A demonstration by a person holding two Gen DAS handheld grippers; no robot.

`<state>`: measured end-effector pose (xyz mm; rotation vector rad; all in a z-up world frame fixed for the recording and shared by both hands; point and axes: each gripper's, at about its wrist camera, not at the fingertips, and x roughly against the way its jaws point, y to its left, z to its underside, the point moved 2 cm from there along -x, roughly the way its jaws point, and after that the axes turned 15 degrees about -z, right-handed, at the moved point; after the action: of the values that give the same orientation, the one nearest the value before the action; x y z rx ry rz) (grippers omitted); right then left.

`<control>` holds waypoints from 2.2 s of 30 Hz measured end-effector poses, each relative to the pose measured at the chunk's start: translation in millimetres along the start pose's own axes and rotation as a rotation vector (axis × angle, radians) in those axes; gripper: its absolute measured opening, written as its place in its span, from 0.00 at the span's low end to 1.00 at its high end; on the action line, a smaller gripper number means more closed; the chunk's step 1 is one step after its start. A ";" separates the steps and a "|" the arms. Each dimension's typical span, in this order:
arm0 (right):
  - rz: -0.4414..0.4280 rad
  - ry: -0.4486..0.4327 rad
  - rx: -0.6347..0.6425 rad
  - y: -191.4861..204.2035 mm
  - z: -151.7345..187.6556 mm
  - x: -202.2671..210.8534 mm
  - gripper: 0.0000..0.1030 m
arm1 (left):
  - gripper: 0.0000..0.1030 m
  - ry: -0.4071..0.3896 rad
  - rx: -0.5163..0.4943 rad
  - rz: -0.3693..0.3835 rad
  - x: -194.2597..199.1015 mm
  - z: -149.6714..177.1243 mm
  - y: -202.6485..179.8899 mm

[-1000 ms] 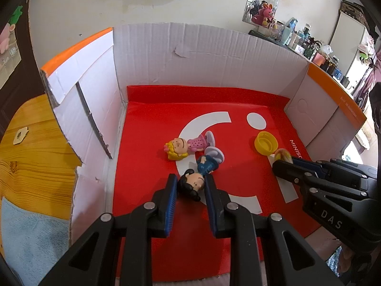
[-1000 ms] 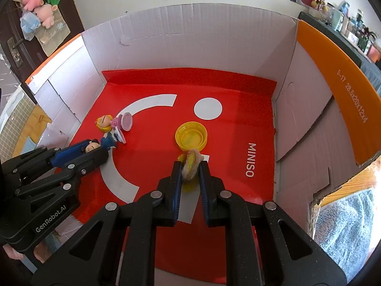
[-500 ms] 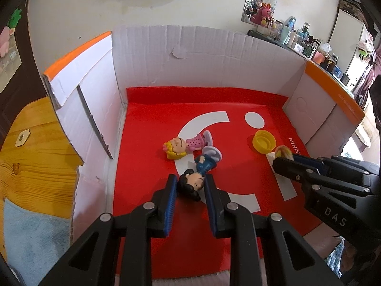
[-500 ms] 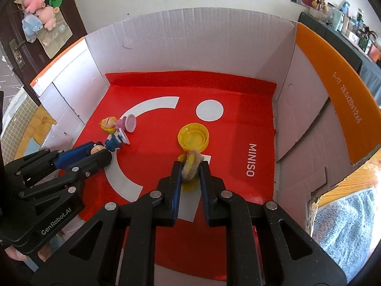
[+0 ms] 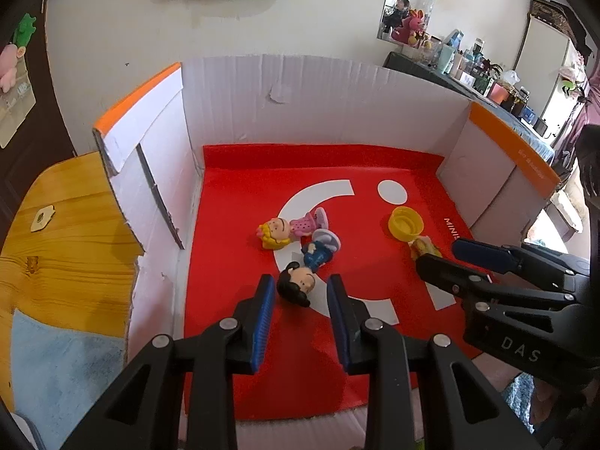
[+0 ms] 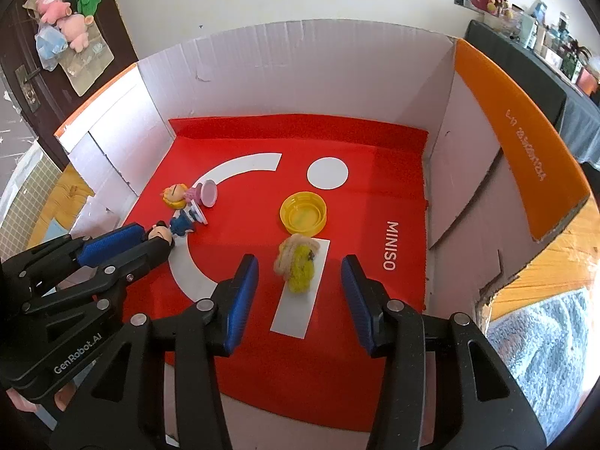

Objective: Organize objects
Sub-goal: 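Open left tool to release the boy figurine while right tool releases the yellow figurine, then withdraw both open tools out of the box back over the towel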

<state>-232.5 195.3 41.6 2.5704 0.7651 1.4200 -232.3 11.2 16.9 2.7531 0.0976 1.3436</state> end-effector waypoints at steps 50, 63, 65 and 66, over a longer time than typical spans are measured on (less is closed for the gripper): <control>0.006 -0.104 0.059 45.4 23.7 51.7 0.76 | 0.72 -0.118 0.024 -0.052 69.0 28.7 18.9; 0.025 -0.129 0.070 52.5 37.9 69.1 0.81 | 0.82 -0.139 0.027 -0.072 82.9 38.8 19.4; 0.027 -0.128 0.073 53.7 40.2 71.0 0.81 | 0.83 -0.140 0.028 -0.076 84.8 41.1 19.1; 0.027 -0.128 0.073 54.0 41.6 71.9 0.81 | 0.84 -0.140 0.029 -0.076 85.6 42.1 18.9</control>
<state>-146.9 188.7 90.9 2.7056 0.7798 1.2422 -146.0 -1.6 60.0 2.8254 0.2122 1.1373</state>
